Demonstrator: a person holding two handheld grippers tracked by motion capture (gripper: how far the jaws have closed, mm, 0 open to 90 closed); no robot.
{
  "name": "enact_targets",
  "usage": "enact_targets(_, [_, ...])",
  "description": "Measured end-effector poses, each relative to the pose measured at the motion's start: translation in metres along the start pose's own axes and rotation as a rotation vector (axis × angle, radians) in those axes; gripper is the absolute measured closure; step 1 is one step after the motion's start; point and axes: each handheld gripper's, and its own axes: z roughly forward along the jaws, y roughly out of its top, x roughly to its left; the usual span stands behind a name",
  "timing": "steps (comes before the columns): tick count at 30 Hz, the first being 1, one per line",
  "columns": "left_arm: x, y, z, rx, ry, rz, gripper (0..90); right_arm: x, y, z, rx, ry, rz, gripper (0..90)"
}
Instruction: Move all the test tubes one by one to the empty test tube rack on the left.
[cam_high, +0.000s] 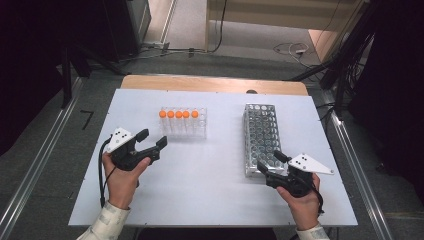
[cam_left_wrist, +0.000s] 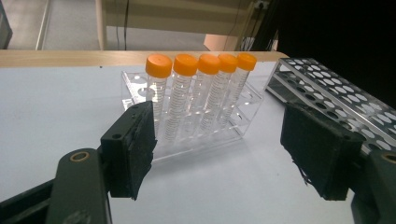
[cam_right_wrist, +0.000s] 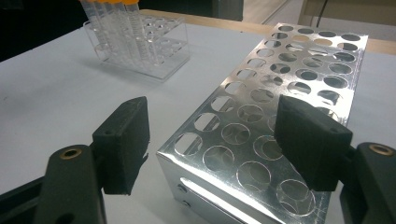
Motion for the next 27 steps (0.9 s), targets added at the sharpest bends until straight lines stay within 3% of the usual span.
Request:
enact_targets(9, [0.000, -0.005, -0.008, -0.003, 0.010, 0.002, 26.7, -0.001, 0.000, -0.002, -0.004, -0.008, 0.002, 24.8])
enact_targets(27, [0.000, -0.012, -0.015, -0.006, 0.025, 0.010, 25.0, -0.019, -0.005, -0.019, -0.020, -0.051, 0.027, 24.8])
